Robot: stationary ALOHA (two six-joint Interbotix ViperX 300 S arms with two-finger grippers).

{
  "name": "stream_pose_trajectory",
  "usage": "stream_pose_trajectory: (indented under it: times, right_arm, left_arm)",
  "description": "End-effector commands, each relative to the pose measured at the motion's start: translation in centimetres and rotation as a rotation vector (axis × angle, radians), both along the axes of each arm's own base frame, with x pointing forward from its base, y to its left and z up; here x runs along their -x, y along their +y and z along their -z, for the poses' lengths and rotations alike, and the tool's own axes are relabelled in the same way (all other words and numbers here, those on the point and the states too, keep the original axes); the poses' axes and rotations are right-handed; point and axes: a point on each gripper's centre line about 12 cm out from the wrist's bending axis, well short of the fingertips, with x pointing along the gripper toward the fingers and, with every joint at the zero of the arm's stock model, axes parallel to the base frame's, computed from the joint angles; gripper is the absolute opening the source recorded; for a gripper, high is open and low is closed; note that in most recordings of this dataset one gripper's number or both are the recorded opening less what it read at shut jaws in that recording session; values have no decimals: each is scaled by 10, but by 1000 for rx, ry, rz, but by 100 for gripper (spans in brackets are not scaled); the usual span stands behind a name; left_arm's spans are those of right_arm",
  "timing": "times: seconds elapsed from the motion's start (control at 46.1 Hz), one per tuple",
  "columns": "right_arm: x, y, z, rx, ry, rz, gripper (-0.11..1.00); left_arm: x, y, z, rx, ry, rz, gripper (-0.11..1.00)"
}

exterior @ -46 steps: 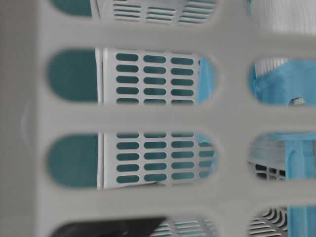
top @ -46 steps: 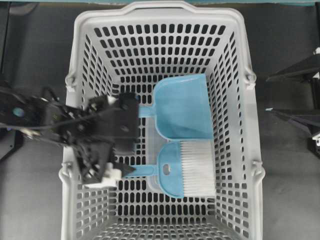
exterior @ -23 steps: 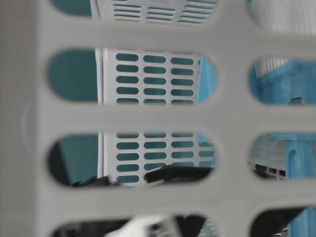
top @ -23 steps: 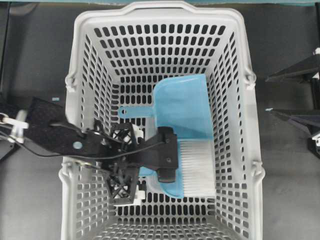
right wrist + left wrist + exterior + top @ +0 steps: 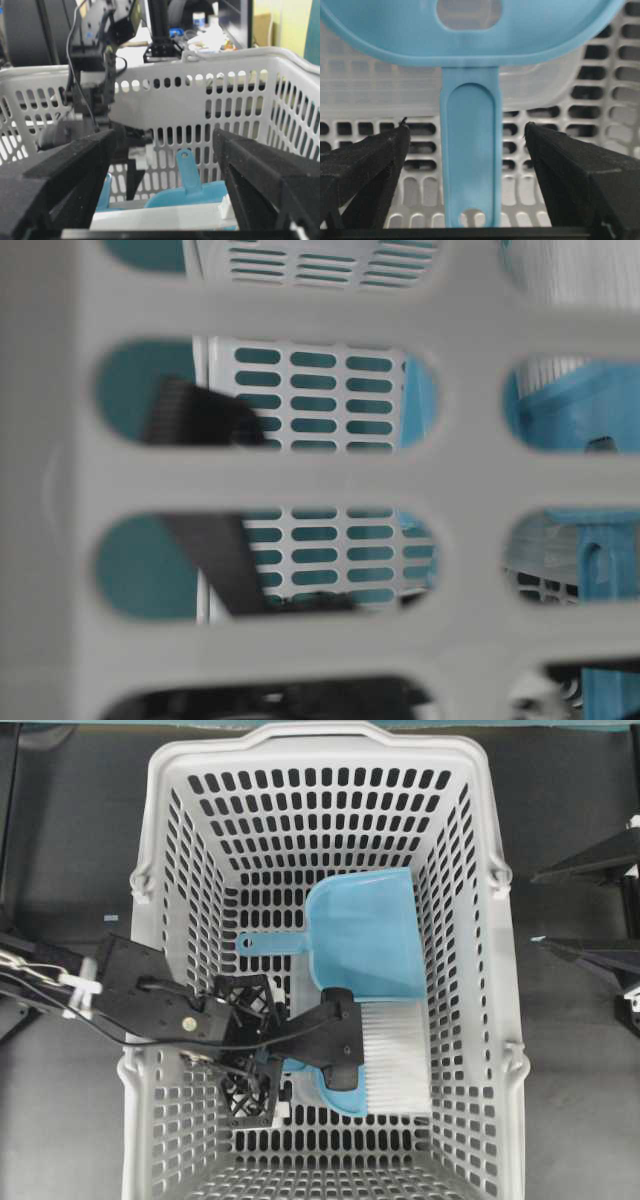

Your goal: Pick up the hand brush from the shopping basket with the left arm.

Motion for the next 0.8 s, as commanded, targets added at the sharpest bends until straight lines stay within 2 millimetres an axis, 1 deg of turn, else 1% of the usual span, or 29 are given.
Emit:
stream_pose_trajectory:
  times: [0.0, 0.087, 0.478, 0.608, 0.651, 0.695, 0.738, 0.781]
  right_arm:
    - [-1, 0, -3, -3, -9, 2, 75]
    - [-1, 0, -3, -4, -8, 3, 75]
    - [-1, 0, 1, -8, 0, 3, 75]
    - [-1, 0, 2, -6, 3, 2, 75]
    - [0, 0, 2, -8, 3, 1, 75]
    - [0, 0, 2, -8, 5, -1, 75]
    - [0, 0, 2, -8, 5, -2, 75]
    - [0, 1, 2, -8, 5, -4, 75]
  left_arm:
    - [-2, 1, 2, -4, -1, -1, 91]
    - [-3, 1, 5, -6, 5, 1, 91]
    - [-3, 1, 8, -9, 5, 11, 90]
    - [-3, 1, 7, -9, 3, 13, 88]
    - [-3, 0, 7, -9, 3, 16, 85]
    - [-3, -1, 6, -9, 0, 20, 77]
    - [-4, -2, 5, -7, -8, 24, 67]
    - [-4, -3, 4, -6, -17, 28, 53]
